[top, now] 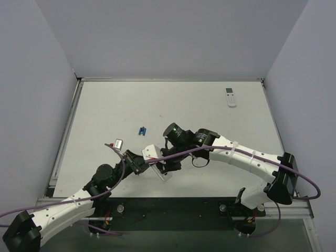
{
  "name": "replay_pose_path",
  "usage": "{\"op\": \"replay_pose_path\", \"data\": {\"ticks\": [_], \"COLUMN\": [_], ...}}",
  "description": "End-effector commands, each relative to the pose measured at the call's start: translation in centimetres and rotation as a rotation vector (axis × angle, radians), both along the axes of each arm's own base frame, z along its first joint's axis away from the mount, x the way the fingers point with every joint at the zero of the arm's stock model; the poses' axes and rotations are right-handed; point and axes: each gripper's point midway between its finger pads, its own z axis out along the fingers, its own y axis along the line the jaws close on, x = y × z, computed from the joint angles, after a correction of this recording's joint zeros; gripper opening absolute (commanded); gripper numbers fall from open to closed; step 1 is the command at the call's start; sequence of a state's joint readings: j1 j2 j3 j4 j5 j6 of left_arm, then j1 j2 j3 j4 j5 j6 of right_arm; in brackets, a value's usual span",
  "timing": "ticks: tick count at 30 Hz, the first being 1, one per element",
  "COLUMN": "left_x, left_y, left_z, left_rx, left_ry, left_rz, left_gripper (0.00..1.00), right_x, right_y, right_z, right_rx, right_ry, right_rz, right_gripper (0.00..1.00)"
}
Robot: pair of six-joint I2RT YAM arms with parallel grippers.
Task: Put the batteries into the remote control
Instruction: Load the battery into the remote control.
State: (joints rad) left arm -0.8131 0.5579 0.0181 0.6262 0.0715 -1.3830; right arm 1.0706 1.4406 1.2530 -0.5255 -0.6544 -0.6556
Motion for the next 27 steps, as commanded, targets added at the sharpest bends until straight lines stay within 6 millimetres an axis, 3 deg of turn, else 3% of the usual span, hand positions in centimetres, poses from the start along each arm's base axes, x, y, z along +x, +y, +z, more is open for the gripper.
{"op": "replay_pose_path", "data": {"ticks": [1,7,12,13,17,21,23,27], "left_x": [-1.1,-0.9,0.1,0.5,1.6,2.3,2.5,2.6], "left_y": [0.5,0.6,0.9,1.1,2.1,3.1,3.7,5.3], "left_z": [4.2,3.9,0.6,-0.9,-3.3,-4.0,-4.7,-6.2], "left_rx": [-0.167,-0.15,-0.025,0.024,0.15,0.262,0.315,0.437], "left_ry": [-0.092,-0.099,-0.072,-0.039,-0.02,-0.028,-0.008,0.027], "left_rz": [-0.023,-0.008,0.053,0.077,0.151,0.207,0.234,0.277], "left_gripper": [0.0,0.0,0.0,0.0,0.0,0.0,0.0,0.0], "right_x": [0.1,-0.2,-0.3,-0.3,0.2,1.8,3.0,7.6], "right_y": [0.7,1.0,1.0,1.0,0.8,1.0,0.9,0.5], "right_z": [-0.6,0.3,2.8,3.3,5.9,8.1,9.0,9.9], "right_rx": [-0.01,0.012,0.068,0.077,0.145,0.243,0.286,0.355], "right_ry": [0.018,0.037,0.03,0.034,0.039,0.037,0.026,0.087], "right_rz": [0.014,0.005,-0.017,-0.028,-0.087,-0.193,-0.269,-0.547], "right_gripper": [0.06,0.06,0.06,0.08,0.13,0.22,0.31,0.45]}}
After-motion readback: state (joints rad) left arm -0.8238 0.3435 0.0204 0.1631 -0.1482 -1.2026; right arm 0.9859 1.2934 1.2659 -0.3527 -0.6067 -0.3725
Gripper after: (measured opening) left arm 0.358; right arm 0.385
